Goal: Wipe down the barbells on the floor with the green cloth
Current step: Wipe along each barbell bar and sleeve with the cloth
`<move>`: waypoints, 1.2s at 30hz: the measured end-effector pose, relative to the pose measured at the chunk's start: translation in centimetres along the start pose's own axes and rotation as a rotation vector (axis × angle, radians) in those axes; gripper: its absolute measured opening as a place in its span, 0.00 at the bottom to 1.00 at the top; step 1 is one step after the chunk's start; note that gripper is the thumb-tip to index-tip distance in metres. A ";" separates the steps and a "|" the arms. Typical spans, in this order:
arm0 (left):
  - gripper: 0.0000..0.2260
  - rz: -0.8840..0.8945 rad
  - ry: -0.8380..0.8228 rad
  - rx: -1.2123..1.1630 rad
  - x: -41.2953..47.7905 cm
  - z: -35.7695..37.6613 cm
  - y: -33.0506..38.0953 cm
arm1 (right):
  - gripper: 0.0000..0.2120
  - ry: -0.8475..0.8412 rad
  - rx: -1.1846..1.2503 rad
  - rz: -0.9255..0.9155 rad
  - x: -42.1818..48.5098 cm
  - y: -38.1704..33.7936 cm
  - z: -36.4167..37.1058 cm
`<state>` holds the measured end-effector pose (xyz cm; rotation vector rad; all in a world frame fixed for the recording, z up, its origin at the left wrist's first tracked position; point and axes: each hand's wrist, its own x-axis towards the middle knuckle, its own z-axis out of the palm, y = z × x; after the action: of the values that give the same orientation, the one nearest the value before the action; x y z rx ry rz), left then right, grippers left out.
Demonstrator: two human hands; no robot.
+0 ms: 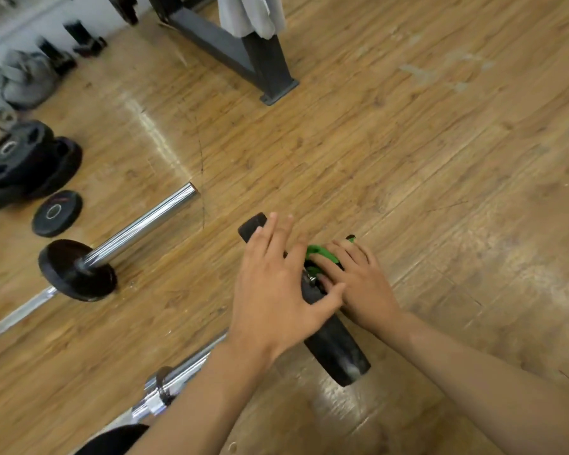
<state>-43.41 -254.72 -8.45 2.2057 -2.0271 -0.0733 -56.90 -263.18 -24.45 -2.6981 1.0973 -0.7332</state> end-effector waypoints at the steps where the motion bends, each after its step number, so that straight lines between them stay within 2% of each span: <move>1: 0.36 -0.010 0.022 -0.034 0.5 0.1 -0.9 | 0.17 -0.020 -0.014 0.024 1.5 -0.3 0.1; 5: 0.37 -0.057 -0.028 -0.159 3.4 -0.1 -3.7 | 0.18 -0.057 0.004 0.166 5.6 -1.8 0.4; 10: 0.41 -0.180 -0.069 -0.189 6.8 -0.8 -5.8 | 0.18 0.041 0.133 0.000 2.9 -0.2 1.8; 12: 0.42 -0.171 -0.061 -0.116 7.1 -0.9 -5.9 | 0.17 0.019 0.089 0.016 5.7 -0.3 2.4; 15: 0.43 -0.133 -0.024 -0.143 6.3 -0.4 -5.9 | 0.21 -0.104 0.022 0.126 9.9 -1.5 2.0; 19: 0.43 -0.178 -0.012 -0.182 6.2 -0.4 -6.6 | 0.15 0.041 0.104 -0.040 6.4 -0.8 2.4; 22: 0.41 -0.157 0.031 -0.173 5.9 -0.1 -5.6 | 0.13 0.036 0.107 -0.088 5.5 0.3 2.4; 25: 0.40 -0.139 0.032 -0.148 5.2 0.2 -3.8 | 0.14 -0.079 -0.017 -0.053 7.1 0.1 1.2; 27: 0.41 -0.144 0.012 -0.137 4.7 0.0 -2.7 | 0.21 -0.287 -0.087 -0.057 8.2 -0.4 0.0; 29: 0.43 -0.132 -0.044 -0.105 3.8 -0.4 -1.4 | 0.27 -0.374 -0.079 -0.052 8.8 -0.4 -1.6; 32: 0.44 -0.083 -0.190 -0.165 1.5 -1.7 -0.4 | 0.21 -0.226 -0.030 0.061 8.3 -0.2 -5.3; 34: 0.43 -0.076 -0.263 -0.265 0.0 -3.3 -0.5 | 0.24 -0.263 0.036 0.216 7.3 -0.7 -9.2; 36: 0.42 -0.080 -0.311 -0.217 -1.4 -6.1 -1.3 | 0.23 -0.248 0.063 0.297 6.5 -1.9 -13.7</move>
<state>-41.39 -252.81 -2.70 2.2465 -1.9596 -0.6505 -58.36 -265.56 -9.40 -2.4152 1.3405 -0.3672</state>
